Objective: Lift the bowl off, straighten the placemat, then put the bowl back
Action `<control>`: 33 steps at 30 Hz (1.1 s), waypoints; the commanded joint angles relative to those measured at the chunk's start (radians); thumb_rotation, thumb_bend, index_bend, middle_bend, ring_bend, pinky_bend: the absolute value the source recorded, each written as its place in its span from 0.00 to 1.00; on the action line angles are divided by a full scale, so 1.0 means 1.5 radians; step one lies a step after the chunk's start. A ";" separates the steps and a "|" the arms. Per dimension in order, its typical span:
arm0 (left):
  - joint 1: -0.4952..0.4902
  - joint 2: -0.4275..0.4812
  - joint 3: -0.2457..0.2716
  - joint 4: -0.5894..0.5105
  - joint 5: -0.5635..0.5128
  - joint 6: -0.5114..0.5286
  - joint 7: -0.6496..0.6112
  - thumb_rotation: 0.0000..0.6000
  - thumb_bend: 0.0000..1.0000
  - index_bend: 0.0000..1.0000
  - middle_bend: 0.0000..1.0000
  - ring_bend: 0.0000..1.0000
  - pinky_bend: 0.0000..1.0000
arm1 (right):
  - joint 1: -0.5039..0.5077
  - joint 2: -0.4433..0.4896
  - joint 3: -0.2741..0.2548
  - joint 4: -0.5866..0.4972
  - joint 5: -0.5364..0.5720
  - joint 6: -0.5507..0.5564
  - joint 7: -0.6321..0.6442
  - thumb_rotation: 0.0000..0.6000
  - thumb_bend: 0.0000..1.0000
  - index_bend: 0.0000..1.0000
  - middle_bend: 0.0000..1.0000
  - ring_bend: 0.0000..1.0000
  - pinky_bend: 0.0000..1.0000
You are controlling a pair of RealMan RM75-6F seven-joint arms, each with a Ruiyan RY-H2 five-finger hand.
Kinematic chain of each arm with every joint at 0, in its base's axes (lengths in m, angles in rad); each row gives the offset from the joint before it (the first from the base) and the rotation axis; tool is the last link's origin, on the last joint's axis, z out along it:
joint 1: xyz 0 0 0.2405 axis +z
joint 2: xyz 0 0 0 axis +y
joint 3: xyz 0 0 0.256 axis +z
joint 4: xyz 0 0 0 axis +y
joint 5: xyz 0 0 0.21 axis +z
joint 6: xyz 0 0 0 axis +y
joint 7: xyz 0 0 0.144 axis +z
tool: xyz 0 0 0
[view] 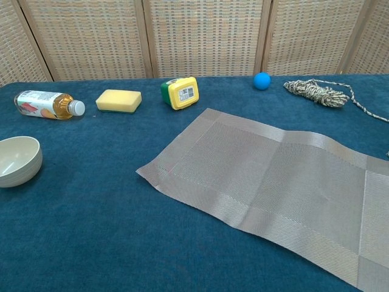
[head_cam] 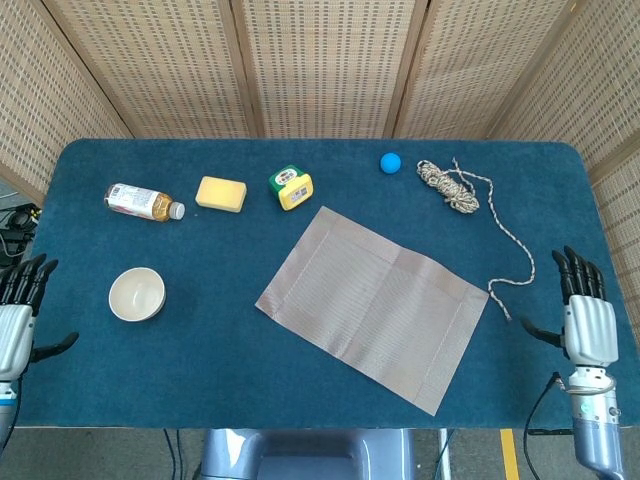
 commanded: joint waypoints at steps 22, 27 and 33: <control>-0.330 -0.127 -0.077 0.105 -0.007 -0.344 0.113 1.00 0.08 0.19 0.00 0.00 0.00 | -0.036 0.050 0.011 0.006 -0.030 0.037 0.135 1.00 0.26 0.06 0.00 0.00 0.00; -0.361 -0.151 -0.069 0.124 -0.022 -0.378 0.146 1.00 0.09 0.28 0.00 0.00 0.00 | -0.035 0.047 0.015 0.009 -0.025 0.036 0.129 1.00 0.26 0.06 0.00 0.00 0.00; -0.390 -0.194 -0.052 0.159 -0.050 -0.415 0.174 1.00 0.10 0.36 0.00 0.00 0.00 | -0.033 0.044 0.016 0.014 -0.022 0.028 0.130 1.00 0.26 0.07 0.00 0.00 0.00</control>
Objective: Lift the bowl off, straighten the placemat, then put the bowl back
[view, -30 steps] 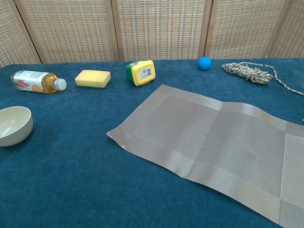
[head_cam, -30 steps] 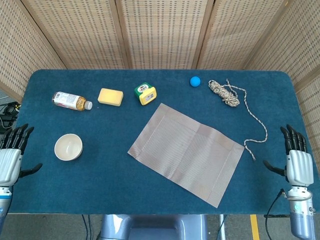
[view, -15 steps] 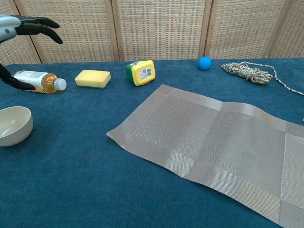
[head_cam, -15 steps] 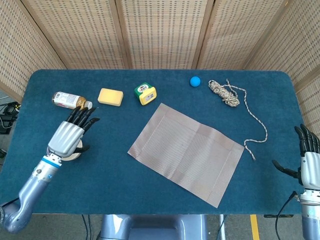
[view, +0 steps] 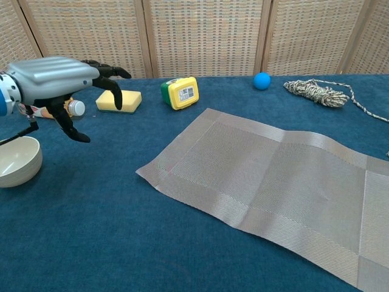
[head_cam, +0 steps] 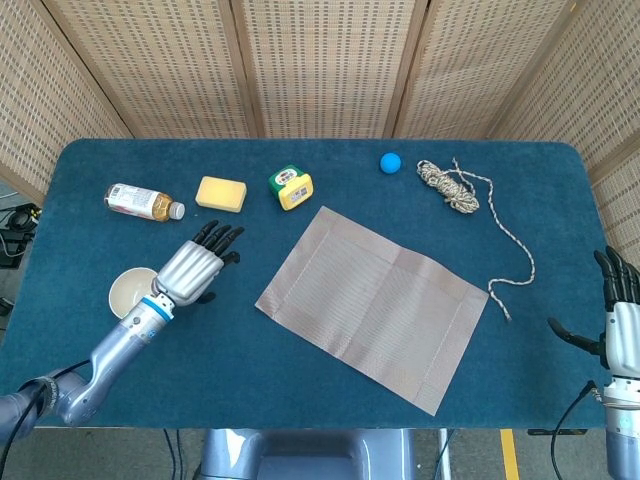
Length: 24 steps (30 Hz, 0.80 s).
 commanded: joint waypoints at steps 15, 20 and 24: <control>-0.066 -0.128 0.043 0.129 -0.042 -0.055 0.037 1.00 0.10 0.37 0.00 0.00 0.00 | 0.000 -0.003 0.014 0.011 0.018 -0.012 0.016 1.00 0.26 0.07 0.00 0.00 0.00; -0.082 -0.153 0.042 0.147 -0.047 -0.061 0.031 1.00 0.10 0.37 0.00 0.00 0.00 | -0.001 -0.002 0.018 0.012 0.021 -0.011 0.023 1.00 0.26 0.07 0.00 0.00 0.00; -0.093 -0.170 0.044 0.164 -0.053 -0.067 0.030 1.00 0.11 0.37 0.00 0.00 0.00 | -0.002 -0.003 0.020 0.014 0.023 -0.011 0.028 1.00 0.26 0.07 0.00 0.00 0.00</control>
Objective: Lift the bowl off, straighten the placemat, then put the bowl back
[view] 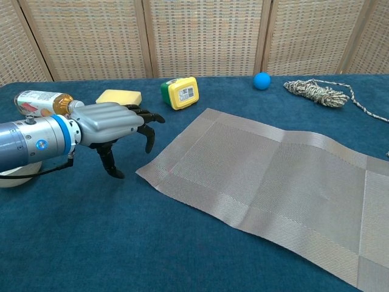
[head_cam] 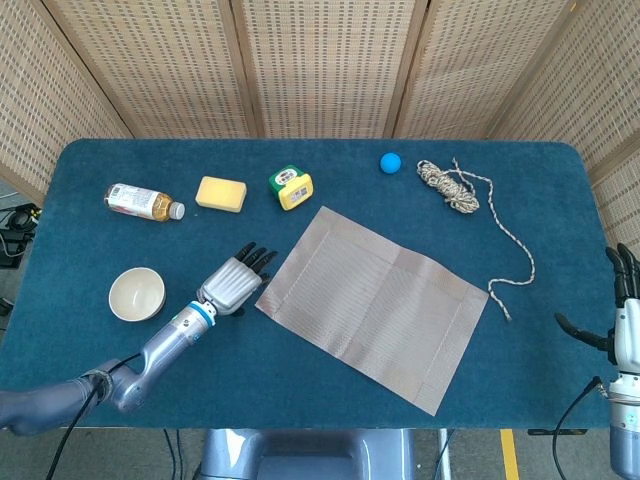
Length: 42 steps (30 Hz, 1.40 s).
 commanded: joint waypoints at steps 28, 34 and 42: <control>-0.043 -0.075 0.007 0.064 -0.042 -0.019 0.002 1.00 0.40 0.48 0.00 0.00 0.00 | -0.004 0.003 0.007 0.002 0.001 -0.002 0.032 1.00 0.26 0.07 0.00 0.00 0.00; -0.039 -0.070 0.010 0.057 -0.036 -0.002 -0.006 1.00 0.41 0.59 0.00 0.00 0.00 | -0.004 0.003 0.007 0.000 -0.002 0.000 0.032 1.00 0.26 0.07 0.00 0.00 0.00; -0.031 -0.049 0.018 0.029 -0.030 0.015 -0.007 1.00 0.41 0.64 0.00 0.00 0.00 | -0.005 0.004 0.007 -0.003 -0.006 0.004 0.035 1.00 0.26 0.07 0.00 0.00 0.00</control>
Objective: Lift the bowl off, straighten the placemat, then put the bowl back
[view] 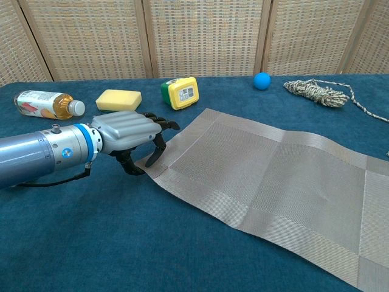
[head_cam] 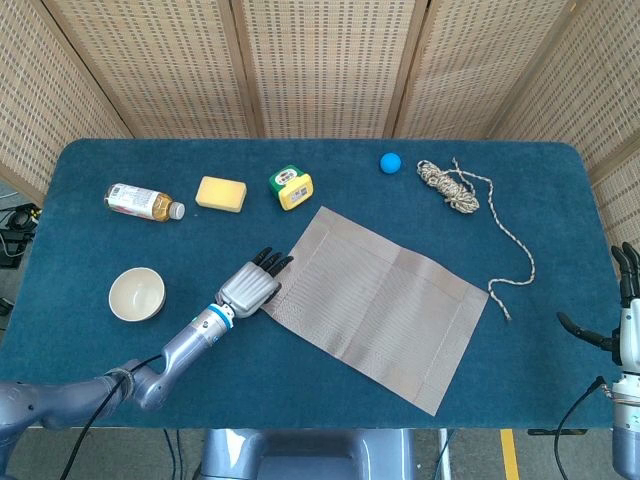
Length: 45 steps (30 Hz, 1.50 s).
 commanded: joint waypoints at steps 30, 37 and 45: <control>0.076 0.175 0.114 -0.298 0.070 0.067 0.088 1.00 0.48 0.64 0.00 0.00 0.00 | -0.015 0.013 -0.011 -0.039 -0.035 0.038 -0.011 1.00 0.26 0.07 0.00 0.00 0.00; 0.083 0.182 0.136 -0.338 0.081 0.064 0.120 1.00 0.48 0.65 0.00 0.00 0.00 | -0.016 0.016 -0.011 -0.041 -0.035 0.039 -0.008 1.00 0.26 0.07 0.00 0.00 0.00; 0.093 0.179 0.155 -0.360 0.094 0.062 0.138 1.00 0.48 0.65 0.00 0.00 0.00 | -0.016 0.017 -0.012 -0.043 -0.036 0.038 -0.006 1.00 0.26 0.07 0.00 0.00 0.00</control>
